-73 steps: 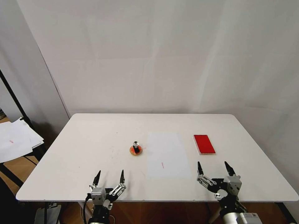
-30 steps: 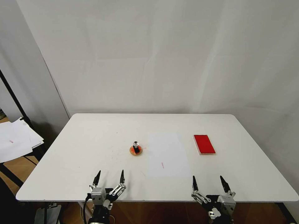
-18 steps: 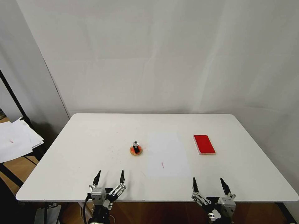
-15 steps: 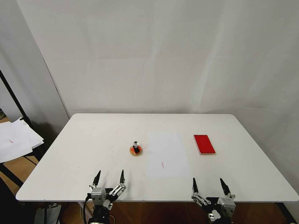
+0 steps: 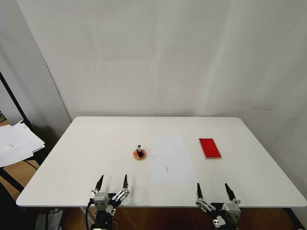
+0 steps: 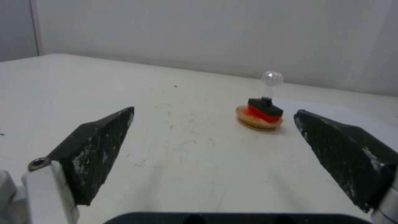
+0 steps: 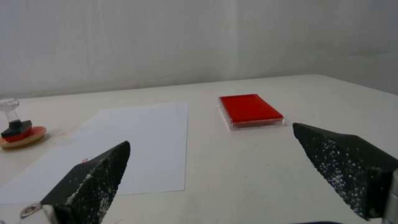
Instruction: Pick up the stamp from the ink pad and place it onto another ink pad.
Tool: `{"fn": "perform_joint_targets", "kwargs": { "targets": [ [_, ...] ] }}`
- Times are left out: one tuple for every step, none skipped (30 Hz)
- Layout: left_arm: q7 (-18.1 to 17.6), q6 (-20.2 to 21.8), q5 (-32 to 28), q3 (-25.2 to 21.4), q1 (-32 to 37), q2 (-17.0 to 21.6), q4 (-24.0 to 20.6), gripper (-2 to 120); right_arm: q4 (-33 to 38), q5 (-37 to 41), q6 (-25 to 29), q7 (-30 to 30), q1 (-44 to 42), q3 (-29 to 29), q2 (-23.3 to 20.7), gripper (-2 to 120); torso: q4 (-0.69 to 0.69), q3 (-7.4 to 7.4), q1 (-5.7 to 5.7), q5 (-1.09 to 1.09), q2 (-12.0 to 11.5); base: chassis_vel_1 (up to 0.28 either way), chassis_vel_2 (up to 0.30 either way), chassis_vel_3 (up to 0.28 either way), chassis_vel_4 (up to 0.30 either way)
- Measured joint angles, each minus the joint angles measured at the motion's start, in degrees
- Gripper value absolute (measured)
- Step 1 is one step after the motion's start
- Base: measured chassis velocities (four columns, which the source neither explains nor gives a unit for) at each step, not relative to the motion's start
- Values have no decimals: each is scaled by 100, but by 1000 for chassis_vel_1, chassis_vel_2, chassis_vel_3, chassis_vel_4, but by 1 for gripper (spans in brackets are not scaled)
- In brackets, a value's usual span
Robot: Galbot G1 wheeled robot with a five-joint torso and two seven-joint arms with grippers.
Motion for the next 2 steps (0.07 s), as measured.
{"fn": "perform_joint_targets", "kwargs": {
  "targets": [
    [0,0,0,0,0,0,0,102,0,0,0,0,0,0,0,100,0,0,0,0,0,0,0,0,0],
    [0,0,0,0,0,0,0,102,0,0,0,0,0,0,0,100,0,0,0,0,0,0,0,0,0]
  ]
}}
